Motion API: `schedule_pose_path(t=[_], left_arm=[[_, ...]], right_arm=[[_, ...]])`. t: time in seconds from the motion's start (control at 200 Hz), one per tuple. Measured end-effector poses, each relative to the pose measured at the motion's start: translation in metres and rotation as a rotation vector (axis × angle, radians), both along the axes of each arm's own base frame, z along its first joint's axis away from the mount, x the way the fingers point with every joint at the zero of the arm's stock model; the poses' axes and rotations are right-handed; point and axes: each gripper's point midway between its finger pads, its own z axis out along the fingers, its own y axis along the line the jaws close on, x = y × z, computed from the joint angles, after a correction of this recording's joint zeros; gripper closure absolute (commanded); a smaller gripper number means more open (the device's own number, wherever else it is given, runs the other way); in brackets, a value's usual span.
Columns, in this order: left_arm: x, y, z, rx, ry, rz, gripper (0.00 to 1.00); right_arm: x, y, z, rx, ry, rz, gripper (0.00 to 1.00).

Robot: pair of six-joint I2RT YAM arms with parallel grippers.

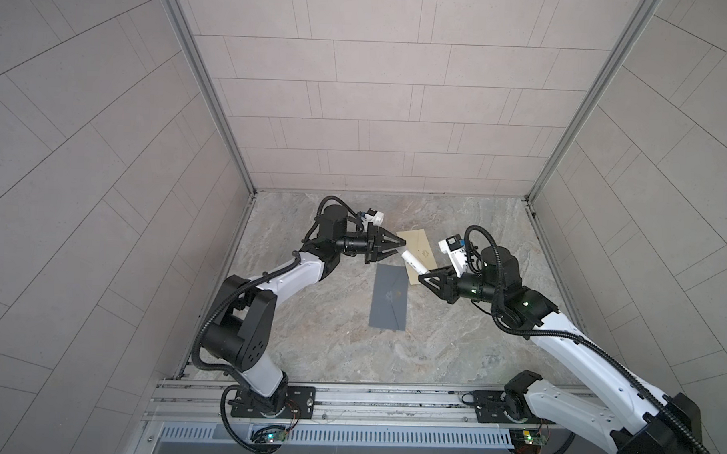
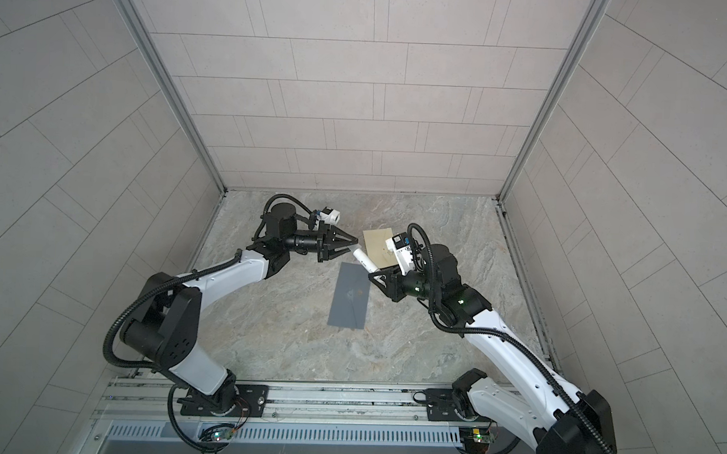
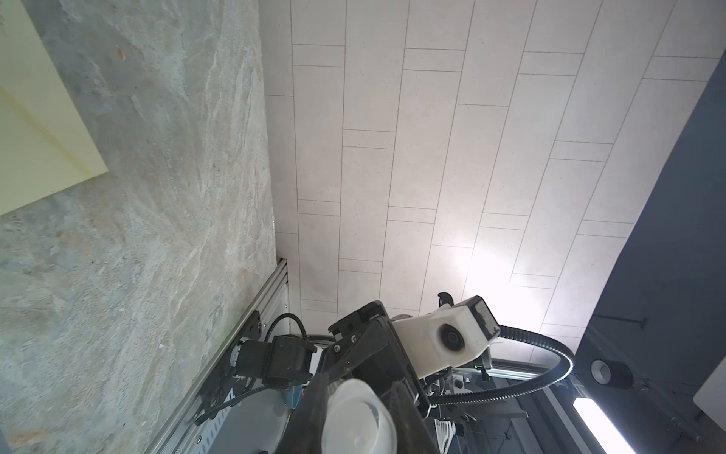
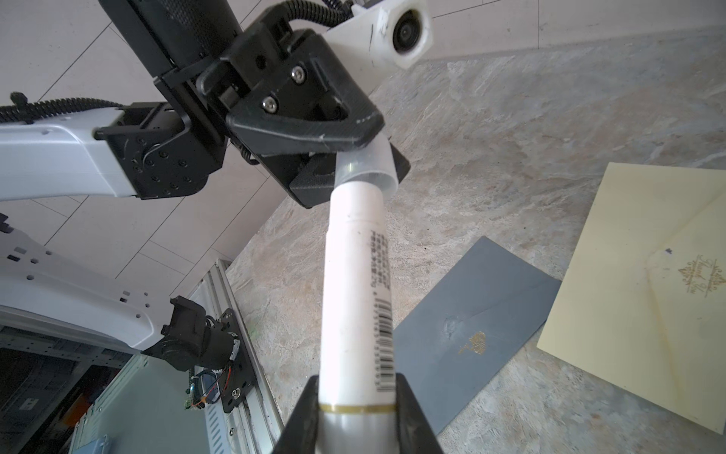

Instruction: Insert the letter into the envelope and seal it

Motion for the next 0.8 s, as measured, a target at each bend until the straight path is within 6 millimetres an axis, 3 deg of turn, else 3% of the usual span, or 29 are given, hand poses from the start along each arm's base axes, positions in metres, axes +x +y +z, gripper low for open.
schedule_pose_path(t=[0.54, 0.801], left_arm=[[-0.001, -0.005, 0.01, -0.033, -0.03, 0.006, 0.81], [-0.001, -0.006, 0.013, -0.044, -0.029, 0.006, 0.81]], right_arm=[[0.002, -0.007, 0.015, -0.028, -0.019, -0.001, 1.0], [0.007, -0.014, 0.013, -0.042, -0.023, -0.018, 1.0]])
